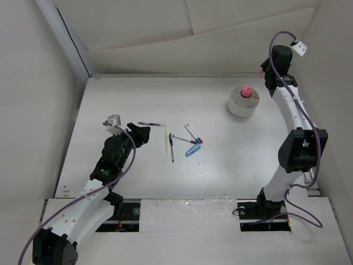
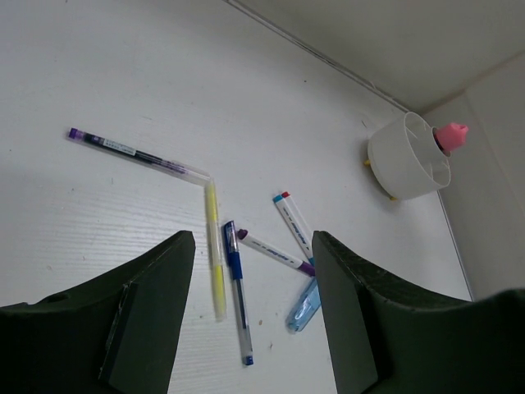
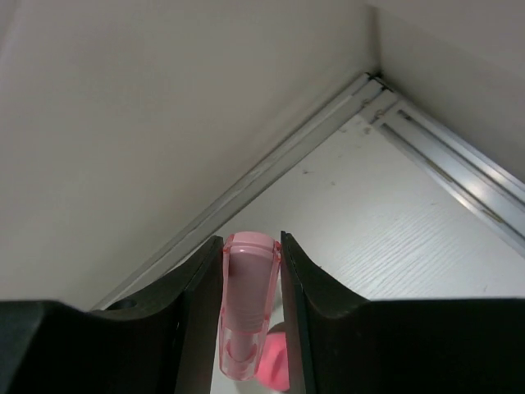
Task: Sort the stationery into containers
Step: Place the stationery in the storage box.
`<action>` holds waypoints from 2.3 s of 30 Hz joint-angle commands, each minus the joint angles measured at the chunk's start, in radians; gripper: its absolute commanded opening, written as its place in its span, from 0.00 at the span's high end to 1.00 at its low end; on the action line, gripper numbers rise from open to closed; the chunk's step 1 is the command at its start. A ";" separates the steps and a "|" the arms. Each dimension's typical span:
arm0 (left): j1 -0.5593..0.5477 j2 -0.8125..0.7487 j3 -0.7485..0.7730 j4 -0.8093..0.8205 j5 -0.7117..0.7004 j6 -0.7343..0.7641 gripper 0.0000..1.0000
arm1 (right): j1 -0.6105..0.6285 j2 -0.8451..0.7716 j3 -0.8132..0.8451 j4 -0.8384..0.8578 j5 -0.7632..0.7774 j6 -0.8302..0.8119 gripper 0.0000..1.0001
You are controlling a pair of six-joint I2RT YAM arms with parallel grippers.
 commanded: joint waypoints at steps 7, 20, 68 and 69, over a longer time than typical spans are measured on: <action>-0.004 0.018 0.042 0.053 0.015 -0.002 0.44 | -0.038 0.171 0.120 0.004 0.155 -0.058 0.82; -0.004 0.018 0.042 0.053 0.015 -0.002 0.44 | -0.009 0.269 0.059 0.013 0.273 -0.098 0.82; -0.004 -0.019 0.042 0.043 0.015 -0.002 0.44 | -0.030 0.081 -0.042 -0.045 -0.046 0.057 0.49; -0.004 -0.019 0.042 0.043 0.015 -0.002 0.44 | -0.030 0.047 -0.059 -0.028 -0.058 0.068 0.54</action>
